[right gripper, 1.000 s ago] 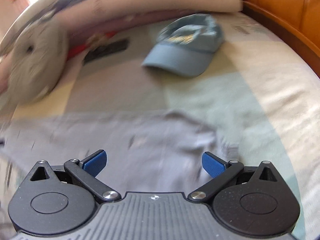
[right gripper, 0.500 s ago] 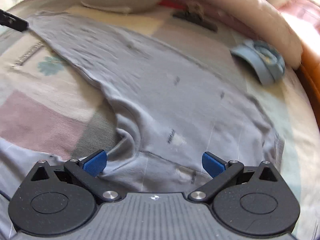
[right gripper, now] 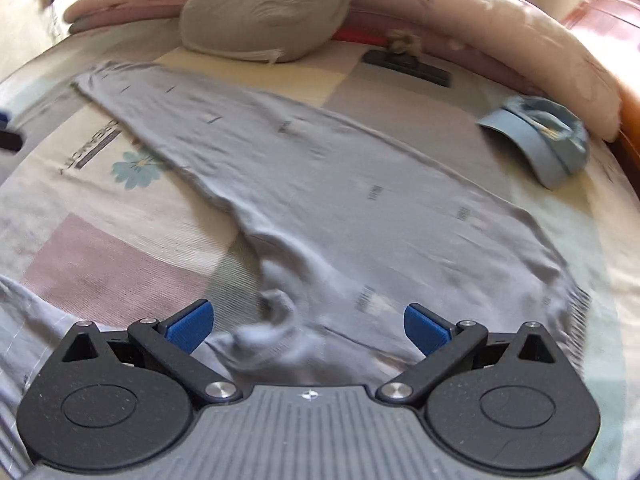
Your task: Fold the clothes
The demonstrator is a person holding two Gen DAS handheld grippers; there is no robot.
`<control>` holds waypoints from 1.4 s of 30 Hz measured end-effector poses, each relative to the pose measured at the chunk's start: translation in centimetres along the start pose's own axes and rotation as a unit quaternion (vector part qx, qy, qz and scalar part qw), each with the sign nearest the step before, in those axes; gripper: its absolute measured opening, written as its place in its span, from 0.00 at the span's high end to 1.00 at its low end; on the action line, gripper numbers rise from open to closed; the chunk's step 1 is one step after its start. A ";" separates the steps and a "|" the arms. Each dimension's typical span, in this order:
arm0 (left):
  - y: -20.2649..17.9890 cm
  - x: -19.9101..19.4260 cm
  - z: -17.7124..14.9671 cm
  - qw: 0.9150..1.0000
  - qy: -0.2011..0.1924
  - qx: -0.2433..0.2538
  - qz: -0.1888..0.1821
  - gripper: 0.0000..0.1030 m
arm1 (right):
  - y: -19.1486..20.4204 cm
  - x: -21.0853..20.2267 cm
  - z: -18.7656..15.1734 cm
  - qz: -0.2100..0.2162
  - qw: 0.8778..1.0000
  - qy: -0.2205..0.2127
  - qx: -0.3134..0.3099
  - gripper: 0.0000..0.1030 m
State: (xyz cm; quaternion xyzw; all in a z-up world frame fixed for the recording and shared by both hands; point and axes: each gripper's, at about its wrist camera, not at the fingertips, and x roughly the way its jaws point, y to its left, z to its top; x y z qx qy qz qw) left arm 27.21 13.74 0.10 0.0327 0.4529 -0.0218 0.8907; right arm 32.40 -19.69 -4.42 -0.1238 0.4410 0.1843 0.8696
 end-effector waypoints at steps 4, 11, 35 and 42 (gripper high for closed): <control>0.4 -0.9 -1.9 1.000 0.012 0.004 0.006 0.12 | 0.0 -1.3 -2.2 0.012 0.999 0.023 -0.034 0.00; 1.2 -2.5 -5.0 1.000 0.027 0.006 0.014 0.12 | 1.1 2.5 -2.0 -0.018 1.000 0.017 0.014 0.00; 2.3 -4.7 -14.1 0.998 0.042 -0.042 0.009 0.12 | 11.9 1.8 -0.3 0.041 0.999 -0.020 -0.013 0.00; -0.8 -5.1 -15.7 1.000 -0.001 -0.004 0.013 0.12 | 9.4 -3.5 -6.5 0.025 0.998 -0.051 0.008 0.00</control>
